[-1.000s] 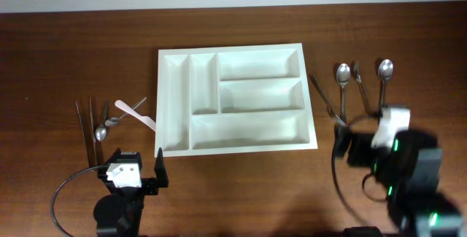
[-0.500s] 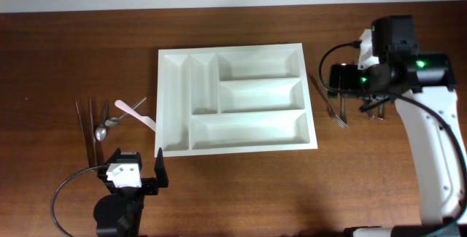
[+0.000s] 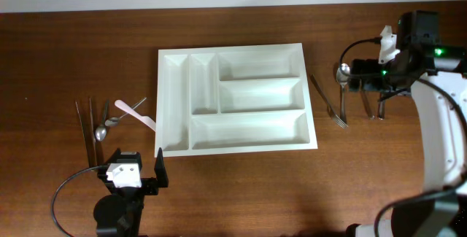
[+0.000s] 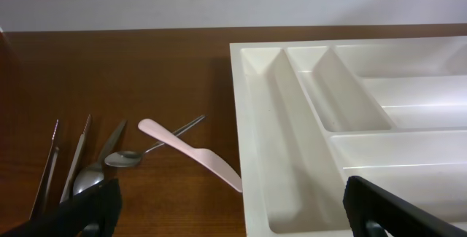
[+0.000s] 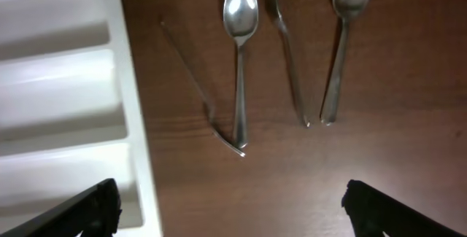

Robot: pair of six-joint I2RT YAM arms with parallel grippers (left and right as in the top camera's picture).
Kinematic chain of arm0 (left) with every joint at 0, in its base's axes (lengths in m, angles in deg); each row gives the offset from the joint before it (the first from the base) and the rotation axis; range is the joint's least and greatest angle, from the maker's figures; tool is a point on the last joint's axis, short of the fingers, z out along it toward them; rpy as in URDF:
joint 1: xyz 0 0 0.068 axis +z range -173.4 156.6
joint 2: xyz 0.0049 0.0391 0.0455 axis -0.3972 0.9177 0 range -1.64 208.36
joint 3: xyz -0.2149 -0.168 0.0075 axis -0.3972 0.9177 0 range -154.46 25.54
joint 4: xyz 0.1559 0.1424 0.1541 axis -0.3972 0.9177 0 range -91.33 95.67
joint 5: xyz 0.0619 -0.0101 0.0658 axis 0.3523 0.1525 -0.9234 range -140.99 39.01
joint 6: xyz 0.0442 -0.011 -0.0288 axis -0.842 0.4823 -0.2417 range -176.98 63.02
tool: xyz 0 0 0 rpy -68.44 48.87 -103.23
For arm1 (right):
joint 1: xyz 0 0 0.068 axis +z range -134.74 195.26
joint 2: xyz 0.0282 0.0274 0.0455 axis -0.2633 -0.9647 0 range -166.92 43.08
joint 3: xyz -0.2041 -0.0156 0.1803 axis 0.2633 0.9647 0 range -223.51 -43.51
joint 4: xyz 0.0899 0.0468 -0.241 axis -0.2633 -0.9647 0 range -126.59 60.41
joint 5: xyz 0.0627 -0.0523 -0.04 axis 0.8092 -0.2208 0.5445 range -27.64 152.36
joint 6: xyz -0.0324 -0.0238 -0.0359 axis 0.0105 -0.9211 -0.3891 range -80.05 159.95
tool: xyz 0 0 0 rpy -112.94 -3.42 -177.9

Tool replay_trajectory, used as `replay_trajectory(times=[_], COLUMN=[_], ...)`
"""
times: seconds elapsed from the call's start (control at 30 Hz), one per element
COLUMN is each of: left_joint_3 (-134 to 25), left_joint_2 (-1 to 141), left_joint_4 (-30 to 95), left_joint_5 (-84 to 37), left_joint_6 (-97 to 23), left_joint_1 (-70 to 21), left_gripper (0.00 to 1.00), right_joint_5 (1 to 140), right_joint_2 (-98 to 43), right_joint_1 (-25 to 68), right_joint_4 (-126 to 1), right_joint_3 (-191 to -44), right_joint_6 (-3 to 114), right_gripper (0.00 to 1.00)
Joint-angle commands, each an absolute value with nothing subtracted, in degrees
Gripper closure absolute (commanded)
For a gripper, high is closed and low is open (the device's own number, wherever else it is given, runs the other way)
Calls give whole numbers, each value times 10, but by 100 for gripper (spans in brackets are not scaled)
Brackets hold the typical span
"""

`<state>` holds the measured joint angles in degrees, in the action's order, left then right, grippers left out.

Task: Pack container
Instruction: 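Move the right gripper over the silver fork and grasp it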

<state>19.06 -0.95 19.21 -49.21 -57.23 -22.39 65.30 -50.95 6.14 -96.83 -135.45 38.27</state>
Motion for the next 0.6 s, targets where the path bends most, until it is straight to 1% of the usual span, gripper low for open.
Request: replay_trajectory(times=[0.0,0.03,0.1,0.27,0.57], left_joint_3=[193,193,193,193,193], left_joint_2=[-13,-13,-13,-13,-13], left_joint_4=[193,192,193,193,193], left_joint_5=[-484,-484,-484,-484,-484], left_joint_6=[-581,-581,-581,-581,-581], left_joint_1=[-221,-221,-221,-221,-221], left_gripper=[1,1,1,1,1], right_joint_5=[694,697,702,717,745], right_joint_2=[-556,-580,-613,-678,-718], right_joint_1=[58,59,59,59,61], right_joint_4=[-962,-957,-953,-950,-925], right_joint_3=[-1367,-1367,-1367,-1367,-1367], right_joint_6=[315,311,311,303,294], right_gripper=[4,6,6,14,14])
